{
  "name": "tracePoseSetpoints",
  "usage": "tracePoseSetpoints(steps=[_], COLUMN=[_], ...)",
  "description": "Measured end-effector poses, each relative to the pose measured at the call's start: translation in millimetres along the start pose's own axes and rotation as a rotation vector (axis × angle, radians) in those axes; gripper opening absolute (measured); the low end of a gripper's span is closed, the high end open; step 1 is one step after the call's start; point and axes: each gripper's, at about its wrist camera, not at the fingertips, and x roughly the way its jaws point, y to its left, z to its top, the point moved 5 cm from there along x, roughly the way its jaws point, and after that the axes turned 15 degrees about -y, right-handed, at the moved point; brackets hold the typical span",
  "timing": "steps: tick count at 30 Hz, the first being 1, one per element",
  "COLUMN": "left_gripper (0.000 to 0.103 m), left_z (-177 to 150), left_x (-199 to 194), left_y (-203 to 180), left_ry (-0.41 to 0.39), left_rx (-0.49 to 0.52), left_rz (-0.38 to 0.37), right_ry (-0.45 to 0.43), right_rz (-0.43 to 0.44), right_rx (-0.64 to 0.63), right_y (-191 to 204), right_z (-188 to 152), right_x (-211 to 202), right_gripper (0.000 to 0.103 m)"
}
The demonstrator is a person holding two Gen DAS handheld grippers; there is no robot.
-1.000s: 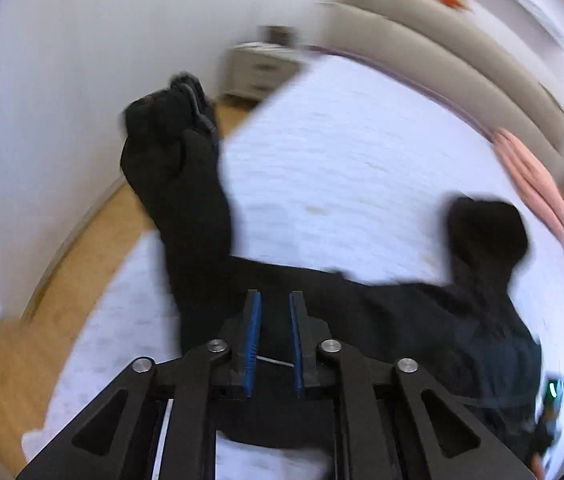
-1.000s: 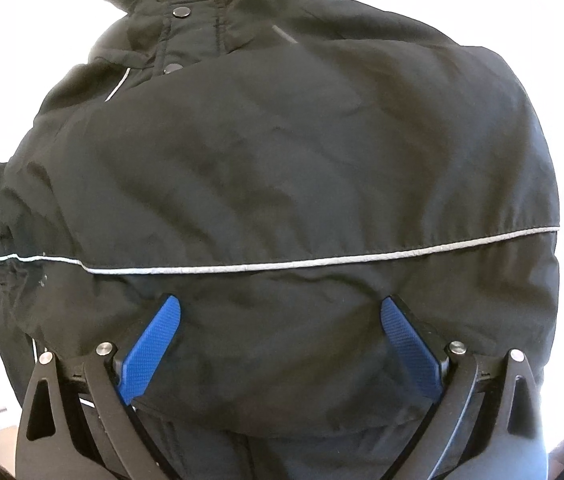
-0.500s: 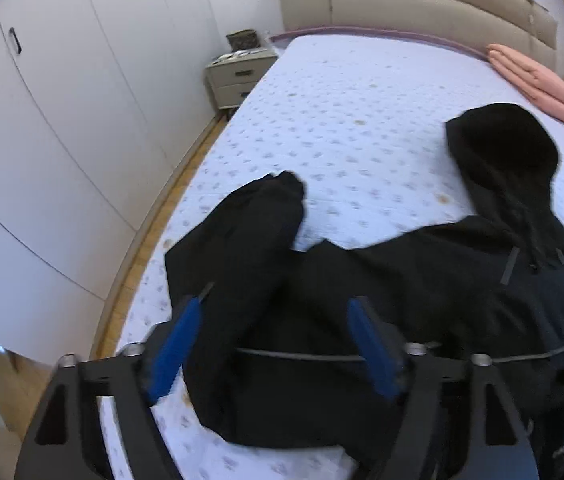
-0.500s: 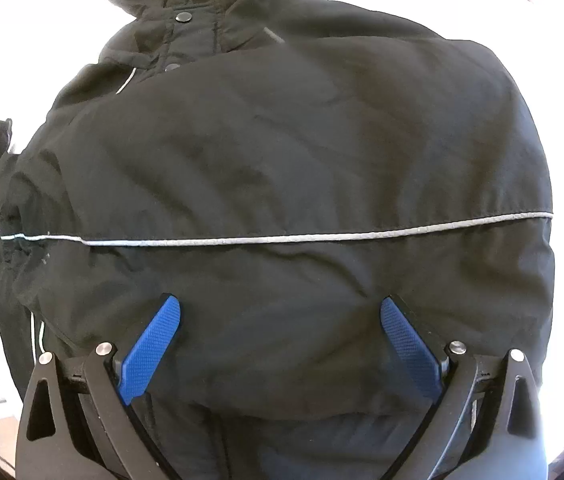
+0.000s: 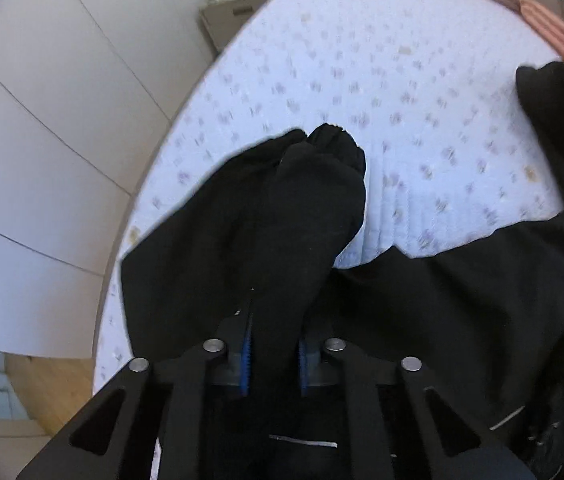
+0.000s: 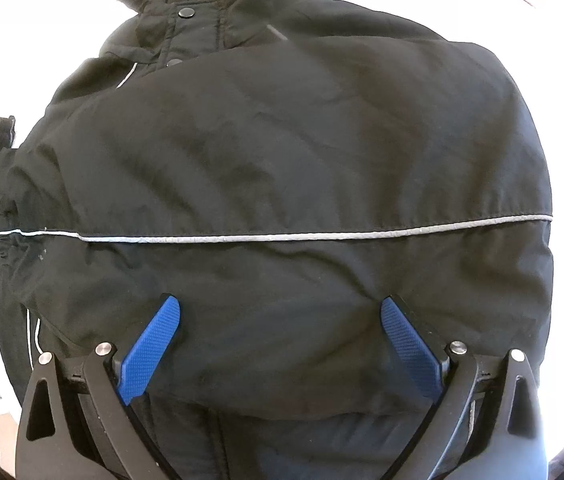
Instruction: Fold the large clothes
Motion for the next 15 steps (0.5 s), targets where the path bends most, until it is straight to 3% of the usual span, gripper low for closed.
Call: tracePoseSetpoints(steps=[7,11,15], left_gripper=[0.013,0.013,0.013], left_z=[7.5,-3.9,-30.4], left_x=[-102.1,-169.5,-199.8], left_y=[-49.7,-113.0,-189.0], left_ry=[-0.175,-0.254,-0.264], left_rx=[0.051,0.115,0.182], left_rz=[-0.208,-0.402,-0.548], right_ry=[-0.045,-0.108,-0.132], right_rz=[0.025,0.028,0.020], right_rx=[0.058,0.091,0.112], right_y=[3.6,-3.5,-13.8], right_z=[6.0,9.9,11.8], right_x=[-18.0,-38.4,-56.4], right_gripper=[0.094,0.094,0.094])
